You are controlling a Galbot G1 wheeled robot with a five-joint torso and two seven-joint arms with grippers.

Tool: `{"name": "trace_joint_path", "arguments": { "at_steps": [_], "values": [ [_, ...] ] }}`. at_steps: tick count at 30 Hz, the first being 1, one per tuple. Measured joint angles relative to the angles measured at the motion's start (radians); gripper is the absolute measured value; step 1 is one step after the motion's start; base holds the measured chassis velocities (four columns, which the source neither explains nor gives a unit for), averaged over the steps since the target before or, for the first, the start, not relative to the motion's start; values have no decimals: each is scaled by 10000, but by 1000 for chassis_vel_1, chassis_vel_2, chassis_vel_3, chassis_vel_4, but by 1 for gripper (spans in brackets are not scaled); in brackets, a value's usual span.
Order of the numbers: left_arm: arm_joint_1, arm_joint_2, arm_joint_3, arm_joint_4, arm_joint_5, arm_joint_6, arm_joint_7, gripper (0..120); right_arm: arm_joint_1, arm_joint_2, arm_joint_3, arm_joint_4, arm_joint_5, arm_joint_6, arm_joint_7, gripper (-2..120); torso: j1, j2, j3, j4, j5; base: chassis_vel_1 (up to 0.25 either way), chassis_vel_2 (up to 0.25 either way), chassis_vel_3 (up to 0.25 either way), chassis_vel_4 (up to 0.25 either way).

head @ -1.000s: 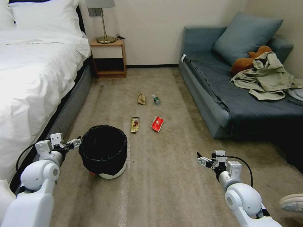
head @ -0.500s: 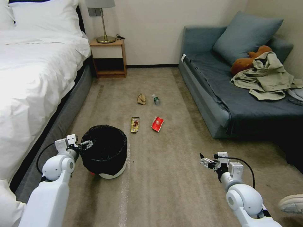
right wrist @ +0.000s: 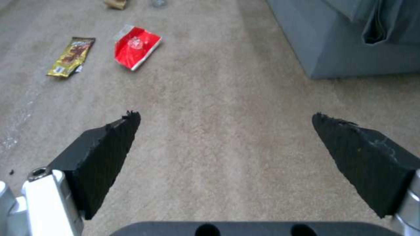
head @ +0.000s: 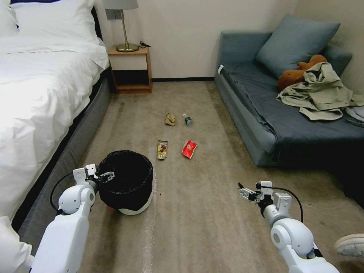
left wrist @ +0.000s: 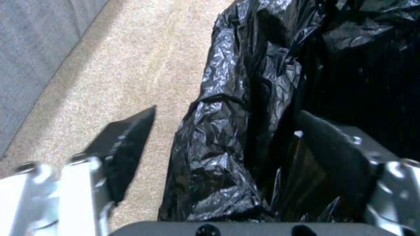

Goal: Pick up the trash bin, then pick up the garbage on the floor and place it into the trash bin.

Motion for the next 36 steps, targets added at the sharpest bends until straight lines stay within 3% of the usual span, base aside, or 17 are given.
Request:
{"name": "trace_joint_path", "arguments": {
  "at_steps": [8, 13, 16, 19, 22, 33, 36],
  "values": [
    [116, -7, -46, -17, 9, 38, 125, 57, -46, 8, -90, 230, 48, -12, 2, 100, 0, 1, -2, 1, 1, 0, 0, 0, 0],
    [313, 7, -153, -129, 6, 38, 275, 34, -87, 43, -141, 269, 42, -27, 2, 100, 0, 1, -2, 1, -1, 0, 0, 0, 0],
    [383, 17, -195, -202, -12, 39, 295, 28, -94, 54, -147, 264, 28, -26, 2, 100, 0, 1, -1, 2, -3, 0, 0, 0, 0],
    [556, 54, -329, -490, -60, 40, 360, 11, -110, 68, -162, 237, -6, -14, 0, 100, 0, 1, 0, 0, -10, 0, 0, 0, 0],
    [651, 76, -420, -709, -82, 71, 397, 5, -121, 70, -180, 246, -13, -7, -6, 100, 0, 0, 1, -3, -17, 0, 0, 0, 0],
    [1054, 129, -888, -1624, 118, 44, 340, 4, -125, 43, -253, 290, -6, 39, -11, 100, 0, 0, 1, -1, -6, 0, 0, 0, 0],
    [1398, 166, -1162, -2346, 267, 30, 313, 4, -93, -4, -310, 290, -25, 219, -116, 100, 0, 0, 1, 1, -4, 0, 0, 0, 0]
  ]
}}
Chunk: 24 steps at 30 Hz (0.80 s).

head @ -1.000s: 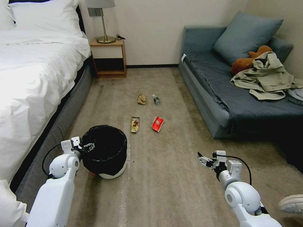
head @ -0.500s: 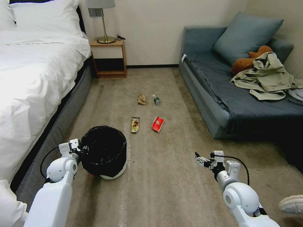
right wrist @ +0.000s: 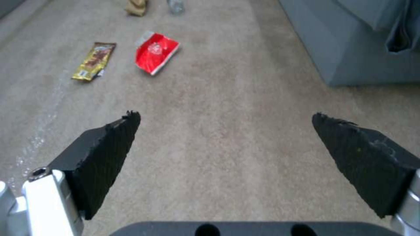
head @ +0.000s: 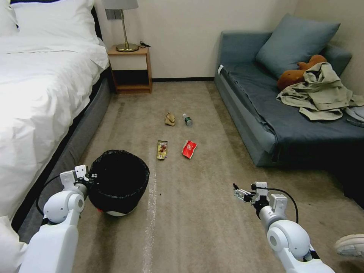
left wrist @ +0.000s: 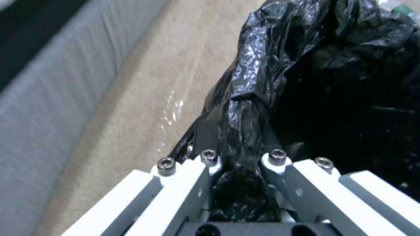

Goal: Pick up the trash bin, then pick up the garbage on the floor and place it into the trash bin.

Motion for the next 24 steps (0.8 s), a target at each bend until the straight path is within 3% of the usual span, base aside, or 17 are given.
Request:
{"name": "trace_joint_path", "arguments": {
  "at_steps": [7, 12, 24],
  "values": [
    [528, 32, -335, -1013, 121, -1, 2, 4, 31, -47, -110, -46, -326, 410, -405, 100, 0, 0, 0, -1, 1, 0, 0, 0, 0],
    [1078, -32, -595, -1694, 123, 6, 5, 4, 14, -52, -236, -314, -974, 1253, -819, 100, 0, 0, 0, -1, 1, 0, 0, 0, 0],
    [1811, -128, -995, -2118, 93, -58, 63, 4, -10, -42, -410, -399, -1217, 1577, -1137, 100, 0, 0, -1, -1, 0, 0, 0, 0, 0]
  ]
}}
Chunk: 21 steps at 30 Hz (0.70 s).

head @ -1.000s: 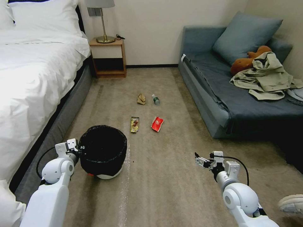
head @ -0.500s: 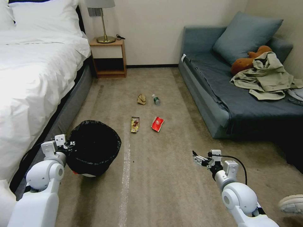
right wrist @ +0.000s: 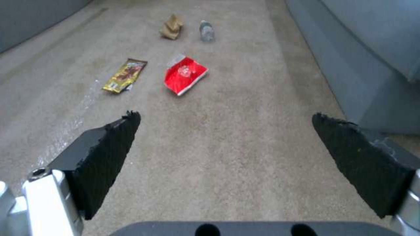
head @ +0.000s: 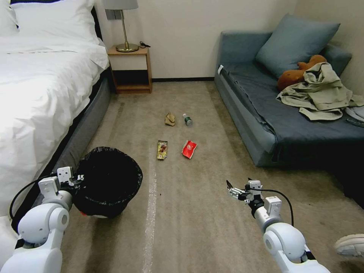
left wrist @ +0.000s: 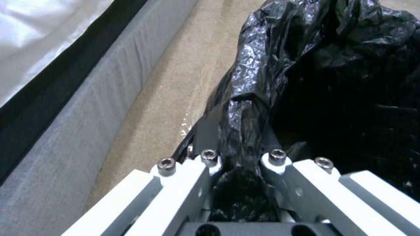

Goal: Pick up the trash bin, then pick up the garbage on the floor and place it into the trash bin.

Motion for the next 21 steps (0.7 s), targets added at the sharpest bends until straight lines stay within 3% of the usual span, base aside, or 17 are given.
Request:
{"name": "trace_joint_path", "arguments": {
  "at_steps": [21],
  "values": [
    [130, -52, -58, -191, -52, -35, 16, 4, -160, -94, 79, -139, -34, 435, -170, 100, -1, 1, -1, -1, 0, -19, 14, 14, -15]
  ]
}}
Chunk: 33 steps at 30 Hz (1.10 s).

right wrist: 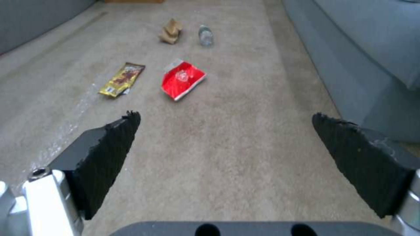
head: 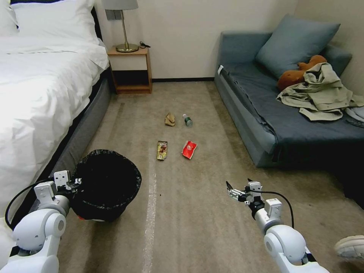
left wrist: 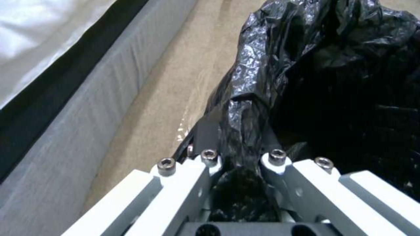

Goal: Pick up the trash bin, then pick up the garbage on the floor and place it into the trash bin.

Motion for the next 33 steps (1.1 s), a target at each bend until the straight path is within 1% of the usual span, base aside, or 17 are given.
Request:
{"name": "trace_joint_path", "arguments": {
  "at_steps": [14, 33],
  "values": [
    [-21, -12, 27, 60, -2, 0, 1, 4, 12, 78, -26, -129, -45, 47, -1, 100, 1, -1, 2, 0, 0, -179, 165, 179, -168],
    [-327, 102, 59, 393, -27, -26, 24, 4, 98, 232, -164, -340, -192, 59, -1, 100, 1, -1, 1, 3, -1, -161, 153, 159, -158]
  ]
}}
